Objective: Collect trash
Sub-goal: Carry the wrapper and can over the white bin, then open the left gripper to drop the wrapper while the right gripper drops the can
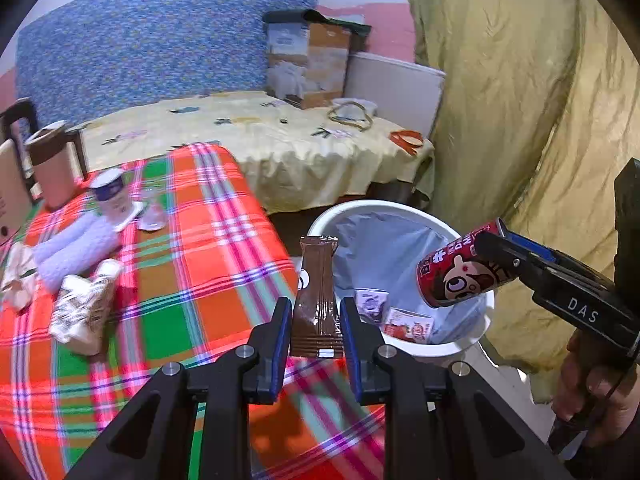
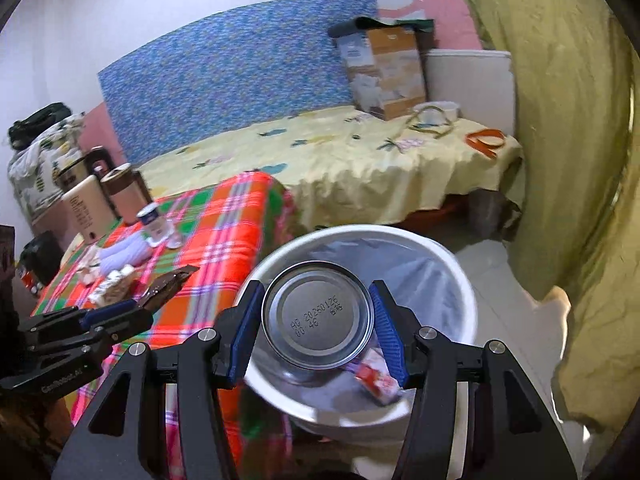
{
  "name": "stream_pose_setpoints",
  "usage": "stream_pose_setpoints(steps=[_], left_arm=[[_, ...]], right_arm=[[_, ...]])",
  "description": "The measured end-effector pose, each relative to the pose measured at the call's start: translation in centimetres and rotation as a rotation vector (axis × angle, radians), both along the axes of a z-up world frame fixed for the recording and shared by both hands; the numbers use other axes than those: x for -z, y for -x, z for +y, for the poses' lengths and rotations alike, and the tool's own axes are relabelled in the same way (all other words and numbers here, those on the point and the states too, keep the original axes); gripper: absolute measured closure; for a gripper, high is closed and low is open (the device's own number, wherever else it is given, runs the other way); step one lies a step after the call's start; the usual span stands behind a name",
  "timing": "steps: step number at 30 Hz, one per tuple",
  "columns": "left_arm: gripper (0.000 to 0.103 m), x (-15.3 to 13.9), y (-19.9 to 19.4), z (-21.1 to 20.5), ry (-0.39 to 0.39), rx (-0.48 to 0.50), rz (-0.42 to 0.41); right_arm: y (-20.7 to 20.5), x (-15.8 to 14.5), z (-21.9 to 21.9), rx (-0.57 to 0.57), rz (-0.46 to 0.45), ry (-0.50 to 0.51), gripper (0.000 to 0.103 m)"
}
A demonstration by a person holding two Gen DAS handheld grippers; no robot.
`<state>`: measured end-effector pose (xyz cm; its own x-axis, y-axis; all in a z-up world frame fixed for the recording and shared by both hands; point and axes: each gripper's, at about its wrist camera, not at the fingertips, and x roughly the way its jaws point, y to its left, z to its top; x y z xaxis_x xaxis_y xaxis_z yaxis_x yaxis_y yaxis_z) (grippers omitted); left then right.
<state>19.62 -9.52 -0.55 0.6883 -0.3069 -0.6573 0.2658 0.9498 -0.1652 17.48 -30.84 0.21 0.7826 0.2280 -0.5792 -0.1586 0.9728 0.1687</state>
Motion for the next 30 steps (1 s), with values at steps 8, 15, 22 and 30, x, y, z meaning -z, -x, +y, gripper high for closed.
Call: stream_pose_setpoints(steps=[8, 15, 22, 30], left_arm=[[0.078, 1.6, -1.8, -3.6, -0.021, 0.076, 0.034], [0.078, 3.0, -3.0, -5.1, -0.036, 0.102, 0.071], [0.078, 3.6, -3.8, -5.5, -0.049, 0.110, 0.086], [0.077, 3.6, -4.0, -5.0, -0.040, 0.096, 0.079]], right_arm=[[-0.4, 1.8, -1.9, 0.041, 0.063, 0.006, 0.048], [-0.8, 2.8, -3.1, 0.069, 0.108, 0.015, 0.048], [-1.2, 3.6, -3.4, 0.075, 0.142, 0.023, 0.048], [-1.6, 4.1, -3.5, 0.073, 0.176, 0.034, 0.047]])
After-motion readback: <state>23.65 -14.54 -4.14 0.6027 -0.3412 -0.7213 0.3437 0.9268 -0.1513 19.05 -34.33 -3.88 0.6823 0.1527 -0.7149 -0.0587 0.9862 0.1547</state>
